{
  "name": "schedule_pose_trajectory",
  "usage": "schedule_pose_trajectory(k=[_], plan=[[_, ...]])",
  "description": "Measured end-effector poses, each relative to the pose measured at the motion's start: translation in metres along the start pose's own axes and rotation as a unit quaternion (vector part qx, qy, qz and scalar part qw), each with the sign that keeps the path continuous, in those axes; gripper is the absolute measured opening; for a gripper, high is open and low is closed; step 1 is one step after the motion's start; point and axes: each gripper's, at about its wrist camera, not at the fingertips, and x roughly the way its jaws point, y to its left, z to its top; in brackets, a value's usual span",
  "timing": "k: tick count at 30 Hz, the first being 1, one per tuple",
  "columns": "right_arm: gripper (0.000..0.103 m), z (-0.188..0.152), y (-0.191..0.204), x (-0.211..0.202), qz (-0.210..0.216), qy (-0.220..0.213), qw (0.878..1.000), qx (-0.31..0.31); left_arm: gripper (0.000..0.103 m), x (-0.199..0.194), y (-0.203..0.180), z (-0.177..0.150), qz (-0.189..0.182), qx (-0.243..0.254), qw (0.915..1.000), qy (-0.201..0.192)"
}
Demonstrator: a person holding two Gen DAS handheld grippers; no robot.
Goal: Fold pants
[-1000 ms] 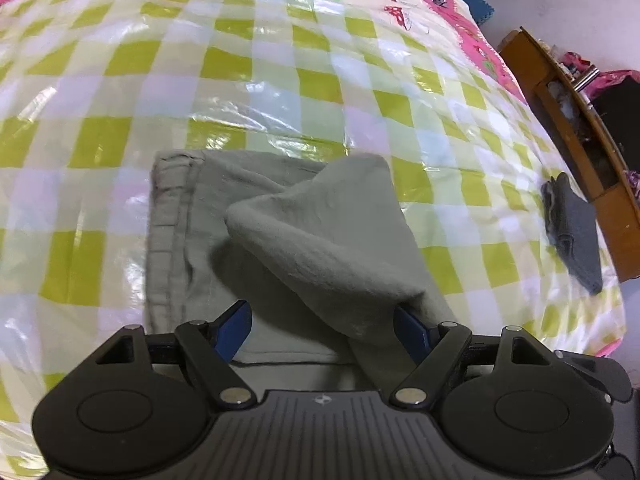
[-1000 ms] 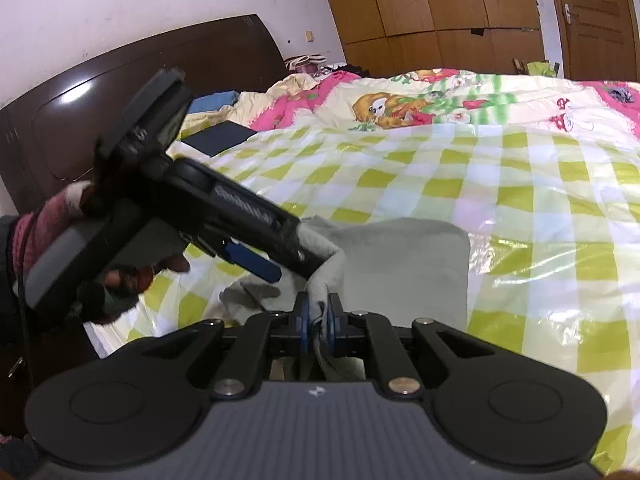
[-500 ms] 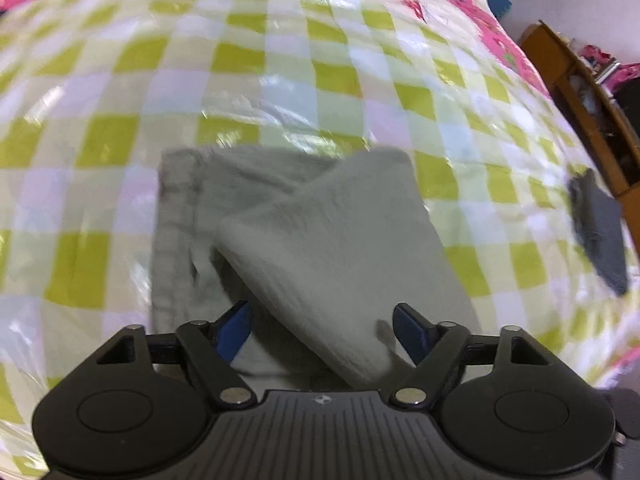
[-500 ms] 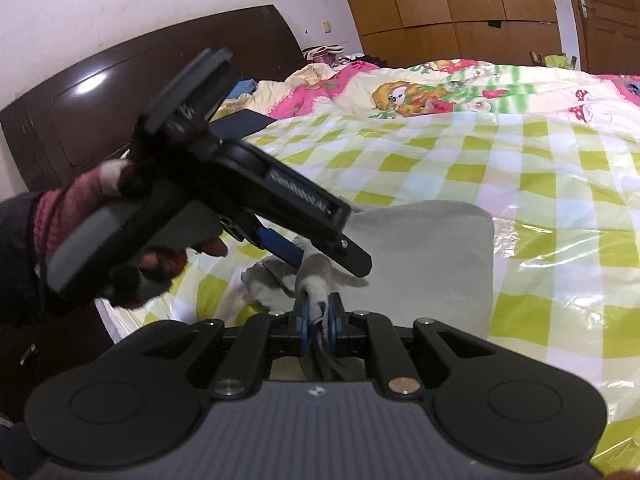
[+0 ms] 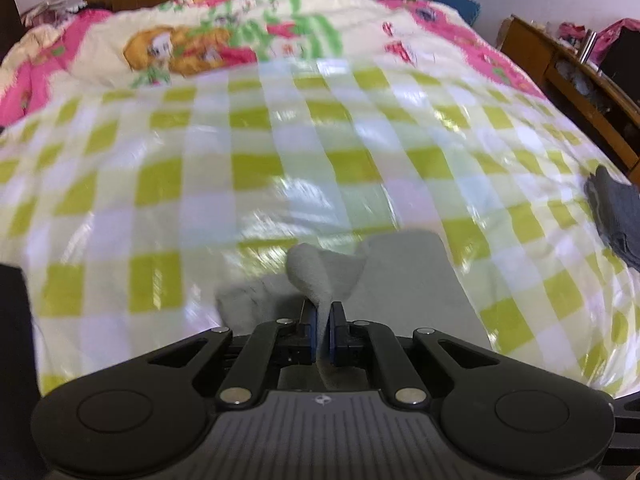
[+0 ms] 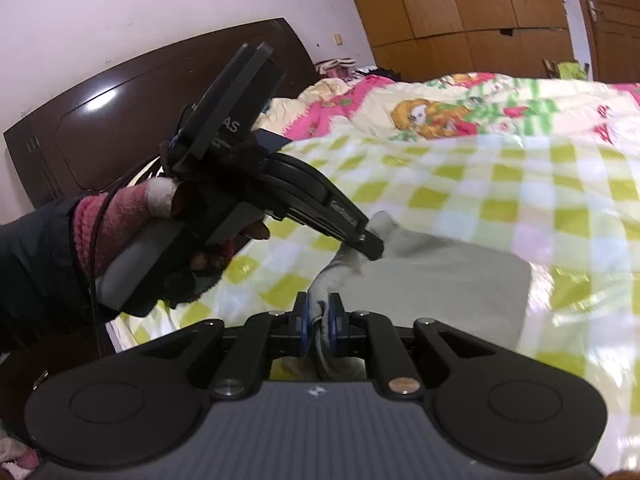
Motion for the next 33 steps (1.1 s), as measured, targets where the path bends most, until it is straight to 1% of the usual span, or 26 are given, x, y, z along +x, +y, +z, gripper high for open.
schedule_pose_trajectory(k=[3, 7, 9, 11, 13, 15, 17, 19, 20, 22, 23, 24, 27, 28, 30, 32, 33], plan=[[0.01, 0.008, 0.012, 0.029, 0.006, 0.01, 1.0, -0.008, 0.02, 0.001, 0.019, 0.001, 0.002, -0.004, 0.9999, -0.011], [0.01, -0.001, 0.024, 0.073, 0.001, 0.045, 0.999, -0.025, 0.02, 0.025, 0.044, -0.015, 0.01, -0.023, 0.9997, 0.005], [0.011, -0.007, 0.024, 0.094, 0.008, 0.066, 0.998, -0.017, 0.02, 0.038, 0.056, -0.023, 0.004, -0.035, 0.9994, 0.007], [0.011, -0.008, 0.025, 0.11, 0.015, 0.074, 0.997, 0.001, 0.02, 0.046, 0.067, -0.027, -0.002, -0.052, 0.9986, 0.009], [0.011, -0.003, 0.03, 0.113, 0.017, 0.063, 0.998, 0.003, 0.02, 0.046, 0.071, -0.028, -0.01, -0.054, 0.9985, 0.005], [0.01, 0.003, 0.031, 0.107, 0.016, 0.049, 0.999, -0.004, 0.02, 0.041, 0.072, -0.026, -0.015, -0.044, 0.9989, 0.001], [0.01, 0.012, 0.027, 0.099, 0.007, 0.031, 0.999, 0.01, 0.02, 0.037, 0.074, -0.021, -0.023, -0.035, 0.9991, -0.007], [0.01, 0.02, 0.025, 0.095, 0.008, 0.02, 0.999, 0.026, 0.02, 0.036, 0.077, -0.015, -0.024, -0.03, 0.9992, -0.013], [0.01, 0.023, 0.027, 0.1, 0.008, 0.023, 0.999, 0.021, 0.02, 0.037, 0.079, -0.014, -0.018, -0.028, 0.9993, -0.016], [0.014, 0.018, 0.032, 0.115, 0.013, 0.038, 0.999, 0.015, 0.02, 0.042, 0.084, -0.015, 0.002, -0.023, 0.9996, -0.017], [0.014, 0.016, 0.032, 0.127, 0.026, 0.047, 0.998, 0.02, 0.02, 0.046, 0.086, -0.017, 0.022, -0.015, 0.9995, -0.016], [0.014, 0.012, 0.032, 0.14, 0.031, 0.057, 0.998, 0.025, 0.02, 0.049, 0.089, -0.02, 0.034, -0.012, 0.9992, -0.014], [0.014, 0.007, 0.032, 0.166, 0.013, 0.073, 0.997, 0.016, 0.02, 0.06, 0.102, -0.03, 0.056, -0.023, 0.9981, 0.001], [0.014, 0.009, 0.03, 0.166, 0.014, 0.074, 0.997, 0.024, 0.02, 0.058, 0.104, -0.033, 0.056, -0.027, 0.9981, 0.0], [0.015, 0.013, 0.028, 0.152, 0.033, 0.061, 0.997, 0.034, 0.02, 0.045, 0.113, -0.035, 0.049, -0.043, 0.9978, -0.015], [0.016, 0.017, 0.026, 0.124, 0.061, 0.046, 0.996, 0.046, 0.02, 0.031, 0.119, -0.035, 0.055, -0.047, 0.9969, -0.031], [0.022, 0.017, 0.024, 0.104, 0.071, 0.032, 0.996, 0.05, 0.02, 0.023, 0.121, -0.036, 0.054, -0.048, 0.9968, -0.033]])
